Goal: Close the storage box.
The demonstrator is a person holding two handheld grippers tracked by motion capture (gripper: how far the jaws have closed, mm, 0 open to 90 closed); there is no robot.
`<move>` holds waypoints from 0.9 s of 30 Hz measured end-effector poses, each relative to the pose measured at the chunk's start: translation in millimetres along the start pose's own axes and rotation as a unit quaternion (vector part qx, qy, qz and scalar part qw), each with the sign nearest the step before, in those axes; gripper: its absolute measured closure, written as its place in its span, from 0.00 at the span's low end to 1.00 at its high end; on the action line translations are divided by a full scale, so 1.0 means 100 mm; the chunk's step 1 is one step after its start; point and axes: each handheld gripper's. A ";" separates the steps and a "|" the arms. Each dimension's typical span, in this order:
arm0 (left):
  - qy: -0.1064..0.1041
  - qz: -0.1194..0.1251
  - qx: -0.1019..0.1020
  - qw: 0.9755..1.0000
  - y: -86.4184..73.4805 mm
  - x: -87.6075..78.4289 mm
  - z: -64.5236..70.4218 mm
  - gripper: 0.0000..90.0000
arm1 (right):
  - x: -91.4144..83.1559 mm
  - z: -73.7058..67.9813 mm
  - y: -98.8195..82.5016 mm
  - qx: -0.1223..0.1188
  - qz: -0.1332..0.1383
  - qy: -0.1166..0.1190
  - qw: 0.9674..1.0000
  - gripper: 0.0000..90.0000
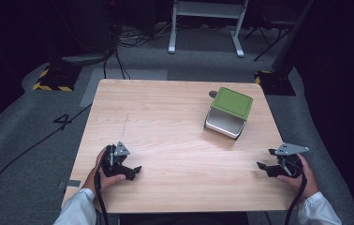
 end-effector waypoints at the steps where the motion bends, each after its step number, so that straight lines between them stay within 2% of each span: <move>1: 0.000 0.001 0.000 1.000 0.00 0.00 0.00 0.01 | 0.01 0.02 -0.06 0.006 -0.002 -0.001 1.000 0.24; 5: 0.000 -0.002 0.002 1.000 0.00 -0.01 0.00 0.01 | 0.02 0.07 -0.22 0.026 -0.007 -0.004 1.000 0.23; 12: -0.001 -0.001 0.003 1.000 0.00 -0.01 0.00 0.01 | -0.02 0.14 -0.41 0.079 0.036 0.003 0.996 0.19; 27: 0.000 -0.001 0.002 1.000 -0.01 -0.01 0.00 0.01 | -0.01 0.14 -0.42 0.085 0.041 -0.005 0.996 0.18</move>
Point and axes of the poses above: each handheld gripper's, and its own axes: x roughly forward along the jaws, y roughly out of its top, z roughly to its right, and after that the axes turned 9 degrees about y, right-handed
